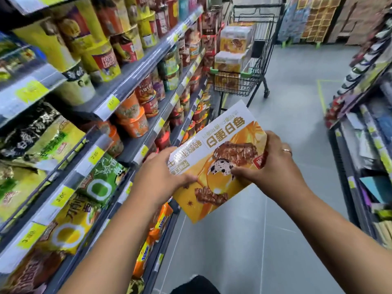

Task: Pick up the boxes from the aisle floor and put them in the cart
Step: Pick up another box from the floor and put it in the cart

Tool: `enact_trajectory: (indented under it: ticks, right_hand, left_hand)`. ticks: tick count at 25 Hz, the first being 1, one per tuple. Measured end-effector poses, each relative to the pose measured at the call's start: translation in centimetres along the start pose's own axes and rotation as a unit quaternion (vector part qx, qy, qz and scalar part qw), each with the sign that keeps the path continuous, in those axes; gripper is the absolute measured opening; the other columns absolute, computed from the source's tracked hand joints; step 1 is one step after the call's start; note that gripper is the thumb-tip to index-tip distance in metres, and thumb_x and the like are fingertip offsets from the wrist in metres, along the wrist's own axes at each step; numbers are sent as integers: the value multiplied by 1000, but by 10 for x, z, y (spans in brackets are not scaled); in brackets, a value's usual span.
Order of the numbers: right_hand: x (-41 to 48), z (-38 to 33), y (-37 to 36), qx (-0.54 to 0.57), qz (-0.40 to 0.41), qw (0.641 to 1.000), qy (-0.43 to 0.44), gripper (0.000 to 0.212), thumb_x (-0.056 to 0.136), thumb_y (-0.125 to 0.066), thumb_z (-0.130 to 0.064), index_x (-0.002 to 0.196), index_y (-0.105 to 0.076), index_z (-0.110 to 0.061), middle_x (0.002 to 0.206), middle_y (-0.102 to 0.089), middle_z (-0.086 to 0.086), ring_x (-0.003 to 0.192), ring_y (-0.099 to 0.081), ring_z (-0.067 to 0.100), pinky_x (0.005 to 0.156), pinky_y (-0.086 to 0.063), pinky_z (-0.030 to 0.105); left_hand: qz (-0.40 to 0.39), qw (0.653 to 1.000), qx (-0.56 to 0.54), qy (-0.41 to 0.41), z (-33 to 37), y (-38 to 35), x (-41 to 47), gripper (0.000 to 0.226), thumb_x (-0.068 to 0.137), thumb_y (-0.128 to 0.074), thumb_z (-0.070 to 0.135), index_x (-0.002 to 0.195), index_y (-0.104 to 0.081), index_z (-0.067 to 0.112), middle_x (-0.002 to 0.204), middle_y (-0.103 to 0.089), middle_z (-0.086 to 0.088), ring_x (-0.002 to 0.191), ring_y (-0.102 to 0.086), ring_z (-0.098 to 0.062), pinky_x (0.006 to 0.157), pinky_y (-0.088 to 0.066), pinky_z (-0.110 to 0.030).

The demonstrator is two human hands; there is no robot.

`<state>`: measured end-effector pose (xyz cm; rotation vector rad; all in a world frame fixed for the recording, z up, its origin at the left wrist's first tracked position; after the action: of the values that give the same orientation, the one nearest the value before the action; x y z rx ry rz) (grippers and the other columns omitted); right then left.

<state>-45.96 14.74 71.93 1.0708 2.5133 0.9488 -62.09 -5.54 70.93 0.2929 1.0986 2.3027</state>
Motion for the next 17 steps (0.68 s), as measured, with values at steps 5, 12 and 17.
enact_trajectory:
  ticks: [5, 12, 17]
  right_hand:
    - [147, 13, -16, 10, 14, 1000, -12, 102, 60, -87, -43, 141, -27, -31, 128, -42, 7, 114, -48, 21, 85, -42, 33]
    - [342, 28, -25, 14, 74, 994, -81, 98, 63, -87, -40, 140, -28, -29, 128, -42, 5, 114, -47, 19, 80, -36, 29]
    - [469, 46, -24, 19, 97, 990, -103, 99, 62, -87, -43, 141, -29, -26, 129, -43, 6, 117, -46, 21, 80, -36, 31]
  left_hand:
    - [4, 1000, 12, -6, 17, -18, 160, 95, 35, -67, 79, 123, -57, 45, 110, -64, 12, 101, -61, -12, 88, -52, -39]
    - [-55, 996, 25, -58, 62, -45, 391, 85, 49, -87, 58, 127, -57, 39, 112, -60, 4, 101, -60, -20, 91, -50, -42]
    - [-65, 993, 51, -82, 103, -62, 526, 87, 55, -89, 52, 133, -53, 35, 116, -58, 2, 106, -58, -21, 93, -48, -39]
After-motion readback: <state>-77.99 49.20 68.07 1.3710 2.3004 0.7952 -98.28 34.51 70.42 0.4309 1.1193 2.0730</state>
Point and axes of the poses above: each hand's wrist, its own x-axis towards the middle knuckle, its own y-axis out of the back of the hand, z = x × y, the point moved 3 cm from there along x, towards the middle knuckle
